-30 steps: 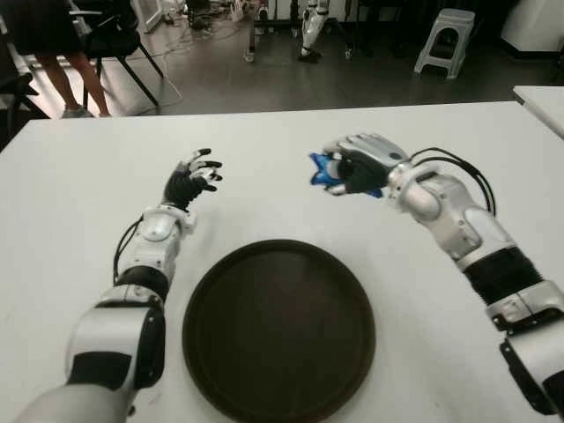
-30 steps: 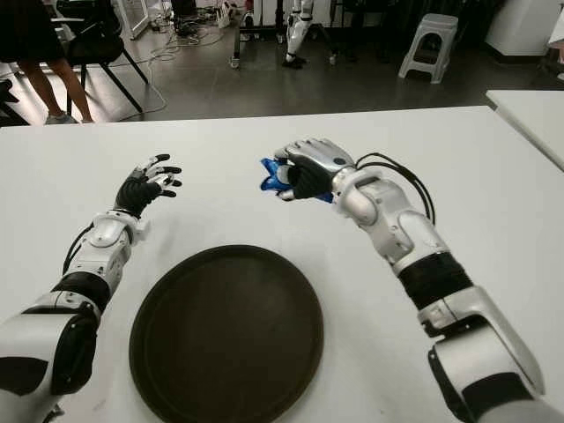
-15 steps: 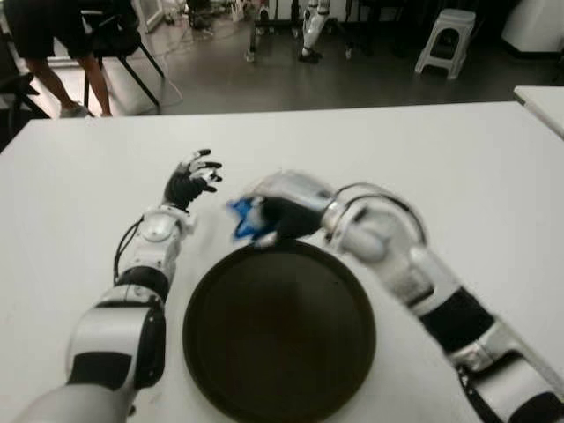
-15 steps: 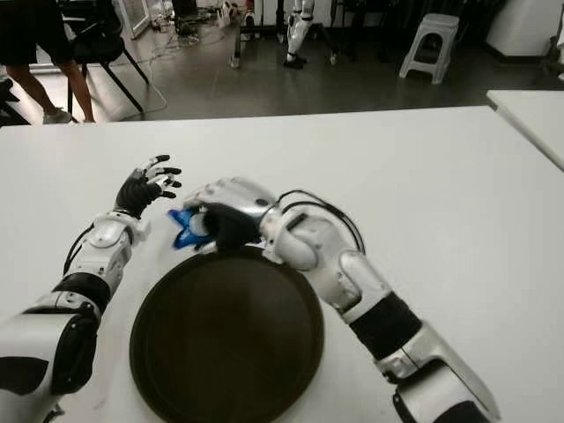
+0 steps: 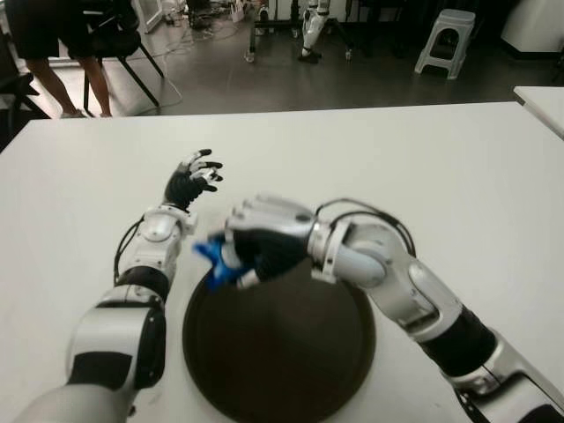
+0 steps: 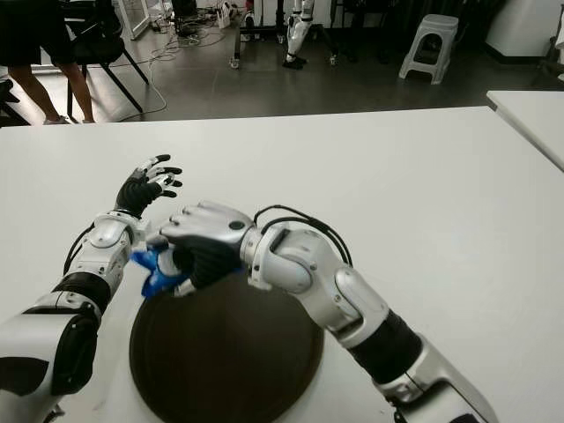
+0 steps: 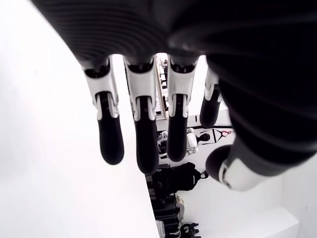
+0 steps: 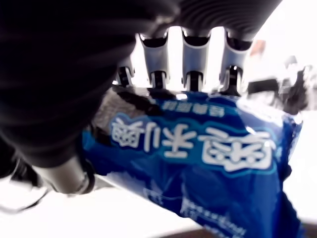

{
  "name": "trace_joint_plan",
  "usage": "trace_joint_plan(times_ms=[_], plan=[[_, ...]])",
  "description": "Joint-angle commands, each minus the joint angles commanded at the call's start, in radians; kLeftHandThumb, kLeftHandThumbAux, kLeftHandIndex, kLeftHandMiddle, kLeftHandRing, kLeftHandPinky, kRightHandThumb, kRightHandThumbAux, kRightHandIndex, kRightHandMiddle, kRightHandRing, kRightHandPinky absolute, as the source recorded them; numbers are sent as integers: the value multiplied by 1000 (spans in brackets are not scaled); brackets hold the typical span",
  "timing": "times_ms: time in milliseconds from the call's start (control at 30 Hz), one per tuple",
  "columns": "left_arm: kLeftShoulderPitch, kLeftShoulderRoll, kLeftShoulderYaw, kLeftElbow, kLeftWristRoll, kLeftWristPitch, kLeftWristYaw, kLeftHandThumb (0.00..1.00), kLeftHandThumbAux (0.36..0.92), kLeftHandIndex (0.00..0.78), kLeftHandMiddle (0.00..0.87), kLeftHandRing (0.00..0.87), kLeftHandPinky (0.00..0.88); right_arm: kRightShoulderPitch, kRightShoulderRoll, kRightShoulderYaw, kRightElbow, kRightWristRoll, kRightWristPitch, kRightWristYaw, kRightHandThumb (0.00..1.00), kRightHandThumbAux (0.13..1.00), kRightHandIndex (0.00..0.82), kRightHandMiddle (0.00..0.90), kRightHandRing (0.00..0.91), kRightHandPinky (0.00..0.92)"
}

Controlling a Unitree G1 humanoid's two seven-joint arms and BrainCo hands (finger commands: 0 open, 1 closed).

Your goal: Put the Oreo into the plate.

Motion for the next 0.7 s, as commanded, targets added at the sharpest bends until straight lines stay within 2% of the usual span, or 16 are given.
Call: trace_joint_plan(times_ms=[133, 267, 433, 700], plan=[[-1, 0, 1, 0, -1, 2, -2, 216, 633, 165, 310, 357, 410, 9, -15, 7, 18, 8, -34, 4, 840, 683, 429, 487, 702, 726], [-1, -1, 0, -1, 0, 5, -4, 210, 634, 161, 300, 344, 390, 5, -33, 8, 56, 13, -77, -1, 840, 683, 429, 485, 666, 669], [-3, 0, -2, 0, 2, 9, -3, 210, 644, 159, 297, 337, 377, 14, -23, 34, 148, -41, -114, -56, 840, 684, 428, 482, 636, 652], [-2, -1, -2, 0, 3, 6, 1, 212, 638, 165, 300, 343, 387, 27, -29, 27, 168, -103, -95, -88, 838, 685, 425, 475, 555, 583]])
